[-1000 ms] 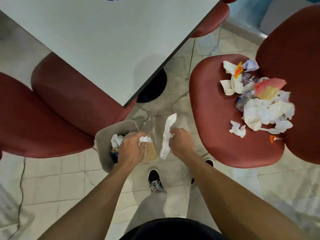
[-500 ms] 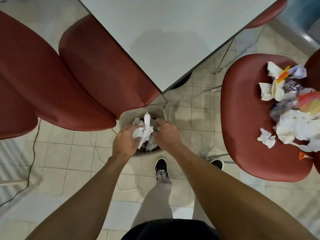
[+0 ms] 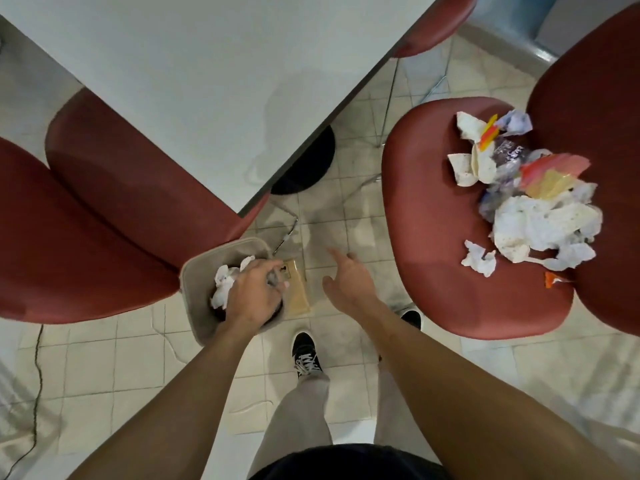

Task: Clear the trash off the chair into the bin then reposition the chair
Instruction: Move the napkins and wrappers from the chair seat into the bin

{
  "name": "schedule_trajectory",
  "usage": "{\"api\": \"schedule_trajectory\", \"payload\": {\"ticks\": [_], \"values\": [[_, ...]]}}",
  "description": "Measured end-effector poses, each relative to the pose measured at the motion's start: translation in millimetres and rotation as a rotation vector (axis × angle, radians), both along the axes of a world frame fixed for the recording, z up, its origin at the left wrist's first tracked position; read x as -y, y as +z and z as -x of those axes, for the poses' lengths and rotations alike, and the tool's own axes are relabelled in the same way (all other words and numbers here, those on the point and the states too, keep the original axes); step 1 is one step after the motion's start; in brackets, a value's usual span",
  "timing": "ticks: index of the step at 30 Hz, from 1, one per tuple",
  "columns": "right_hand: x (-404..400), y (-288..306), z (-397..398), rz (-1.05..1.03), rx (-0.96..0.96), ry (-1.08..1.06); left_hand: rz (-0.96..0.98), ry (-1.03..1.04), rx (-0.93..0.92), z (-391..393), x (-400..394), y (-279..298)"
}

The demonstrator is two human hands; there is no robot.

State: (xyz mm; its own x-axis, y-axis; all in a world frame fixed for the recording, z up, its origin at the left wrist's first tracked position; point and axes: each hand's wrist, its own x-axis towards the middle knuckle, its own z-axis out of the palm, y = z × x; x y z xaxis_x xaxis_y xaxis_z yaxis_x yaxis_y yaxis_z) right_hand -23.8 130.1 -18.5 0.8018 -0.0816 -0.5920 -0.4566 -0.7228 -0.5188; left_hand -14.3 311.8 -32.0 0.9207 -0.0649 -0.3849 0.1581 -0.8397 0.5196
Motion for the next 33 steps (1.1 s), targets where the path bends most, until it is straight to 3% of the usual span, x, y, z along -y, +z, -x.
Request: {"api": "schedule_trajectory", "payload": {"ticks": [12, 21, 33], "values": [[225, -8, 39, 0.092, -0.006, -0.323, 0.04, -0.315, -0.084, -13, 214, -14], [371, -42, 68, 0.116, -0.064, -0.529, 0.011, -0.546, -0.045, -12, 370, -51], [420, -129, 39, 0.015, -0.13, -0.785, -0.198, -0.621, -0.16, -21, 468, -123]]}}
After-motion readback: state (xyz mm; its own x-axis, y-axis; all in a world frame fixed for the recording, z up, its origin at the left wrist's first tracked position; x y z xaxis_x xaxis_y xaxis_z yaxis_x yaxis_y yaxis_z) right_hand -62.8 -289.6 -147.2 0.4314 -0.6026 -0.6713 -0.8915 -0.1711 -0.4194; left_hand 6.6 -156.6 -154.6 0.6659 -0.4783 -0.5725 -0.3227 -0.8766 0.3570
